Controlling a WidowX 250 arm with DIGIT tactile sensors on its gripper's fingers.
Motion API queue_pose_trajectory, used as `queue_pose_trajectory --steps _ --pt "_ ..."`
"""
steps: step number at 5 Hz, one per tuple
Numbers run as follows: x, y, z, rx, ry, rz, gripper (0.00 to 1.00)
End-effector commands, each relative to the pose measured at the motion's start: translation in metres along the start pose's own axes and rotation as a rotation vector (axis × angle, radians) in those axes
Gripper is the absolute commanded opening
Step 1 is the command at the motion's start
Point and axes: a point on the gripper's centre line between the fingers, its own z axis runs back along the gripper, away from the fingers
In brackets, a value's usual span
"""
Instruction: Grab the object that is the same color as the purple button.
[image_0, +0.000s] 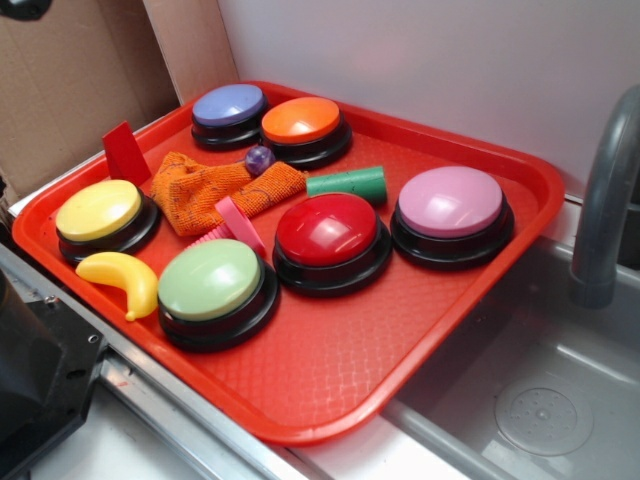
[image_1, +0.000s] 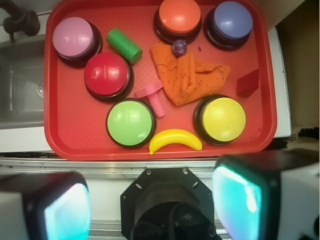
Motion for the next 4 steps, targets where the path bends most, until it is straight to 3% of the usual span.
queue_pose_trajectory --steps 1,4 --pt "0.000 0.000 0.000 0.000 0.000 0.000 1.00" --pt "0.066 0.037 -0.062 0.019 -0.128 -0.137 1.00"
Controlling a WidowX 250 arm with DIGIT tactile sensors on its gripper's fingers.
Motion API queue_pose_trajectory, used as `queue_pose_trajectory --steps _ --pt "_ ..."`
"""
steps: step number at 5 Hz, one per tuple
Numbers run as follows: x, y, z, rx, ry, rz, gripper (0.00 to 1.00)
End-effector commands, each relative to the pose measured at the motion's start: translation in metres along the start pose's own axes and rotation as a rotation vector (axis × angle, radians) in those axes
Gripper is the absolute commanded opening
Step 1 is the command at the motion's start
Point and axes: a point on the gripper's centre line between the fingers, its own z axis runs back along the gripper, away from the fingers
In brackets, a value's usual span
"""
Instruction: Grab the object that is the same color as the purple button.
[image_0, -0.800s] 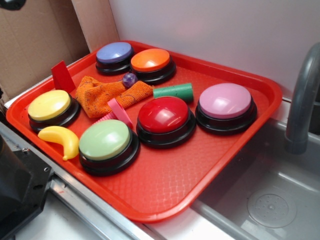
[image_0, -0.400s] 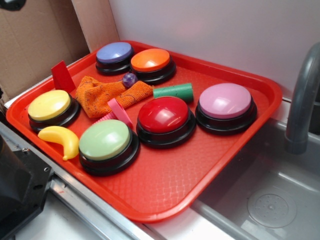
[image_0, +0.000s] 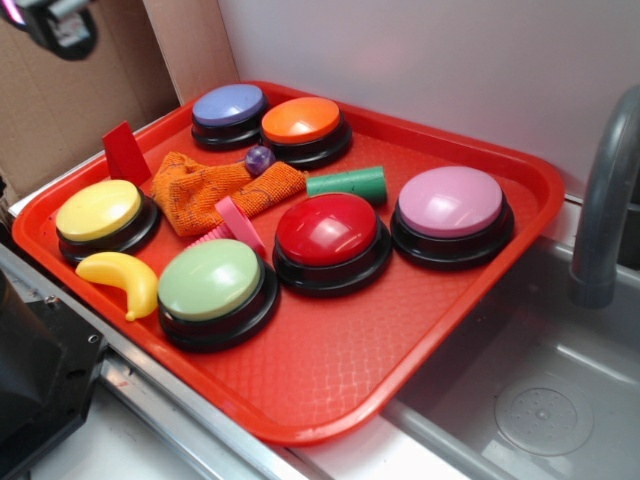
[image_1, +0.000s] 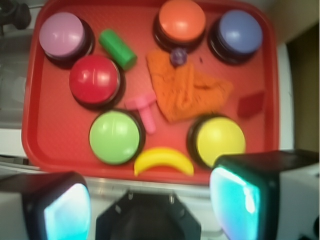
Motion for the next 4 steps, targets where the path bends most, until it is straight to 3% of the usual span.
queue_pose_trajectory --steps 1,4 --pt "0.053 0.033 -0.052 -0.023 -0.146 -0.033 1.00" --pt "0.090 0.057 -0.132 0.026 -0.153 0.009 1.00"
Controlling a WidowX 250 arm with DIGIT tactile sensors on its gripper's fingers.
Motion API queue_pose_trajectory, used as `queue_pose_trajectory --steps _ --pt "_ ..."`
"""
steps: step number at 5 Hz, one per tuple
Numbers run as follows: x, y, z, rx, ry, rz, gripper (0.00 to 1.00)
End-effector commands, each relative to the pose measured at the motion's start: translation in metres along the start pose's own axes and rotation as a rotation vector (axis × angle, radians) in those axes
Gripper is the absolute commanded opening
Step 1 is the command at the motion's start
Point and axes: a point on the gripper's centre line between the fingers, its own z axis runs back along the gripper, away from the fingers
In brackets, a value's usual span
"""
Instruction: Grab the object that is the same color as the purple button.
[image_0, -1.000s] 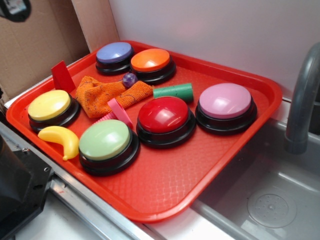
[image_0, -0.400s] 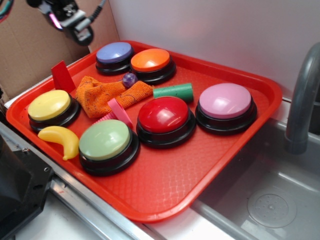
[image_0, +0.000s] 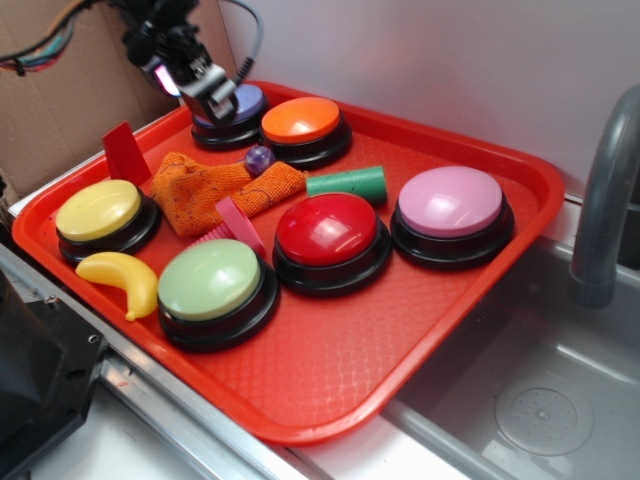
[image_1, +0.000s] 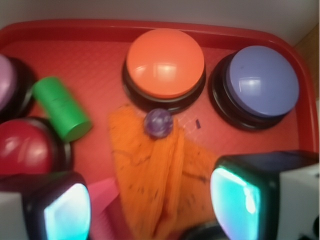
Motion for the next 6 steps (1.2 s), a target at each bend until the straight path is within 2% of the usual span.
queue_pose_trajectory --steps 1,4,5,6 --pt "0.022 0.012 -0.041 0.033 -0.028 -0.028 1.00" --pt "0.032 0.014 -0.076 0.061 0.048 -0.137 1.00" --pt "0.033 0.012 -0.076 0.065 0.048 -0.171 0.40" --pt "0.034 0.010 -0.075 0.066 0.045 -0.182 0.13"
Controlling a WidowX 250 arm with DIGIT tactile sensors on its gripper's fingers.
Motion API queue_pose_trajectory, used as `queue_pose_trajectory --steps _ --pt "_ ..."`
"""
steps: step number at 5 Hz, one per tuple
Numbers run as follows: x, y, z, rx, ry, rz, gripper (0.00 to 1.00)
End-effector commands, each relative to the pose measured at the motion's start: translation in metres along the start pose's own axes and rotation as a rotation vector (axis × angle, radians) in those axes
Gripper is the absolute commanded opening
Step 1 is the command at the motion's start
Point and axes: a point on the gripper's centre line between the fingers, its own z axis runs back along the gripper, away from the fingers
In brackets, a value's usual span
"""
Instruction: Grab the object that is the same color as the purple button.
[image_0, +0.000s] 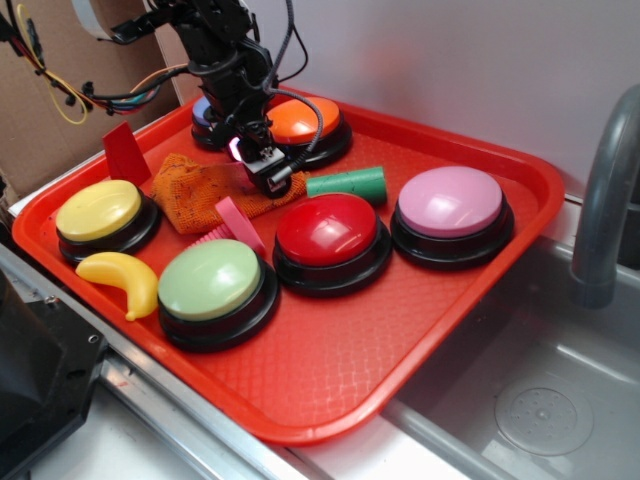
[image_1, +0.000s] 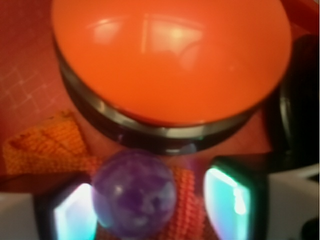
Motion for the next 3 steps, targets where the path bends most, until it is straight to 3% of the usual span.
queue_pose_trajectory --steps 1,3 --pt "0.015 0.003 0.017 0.026 -0.065 -0.009 0.00" --pt "0.011 0.007 0.063 0.056 -0.117 0.018 0.00"
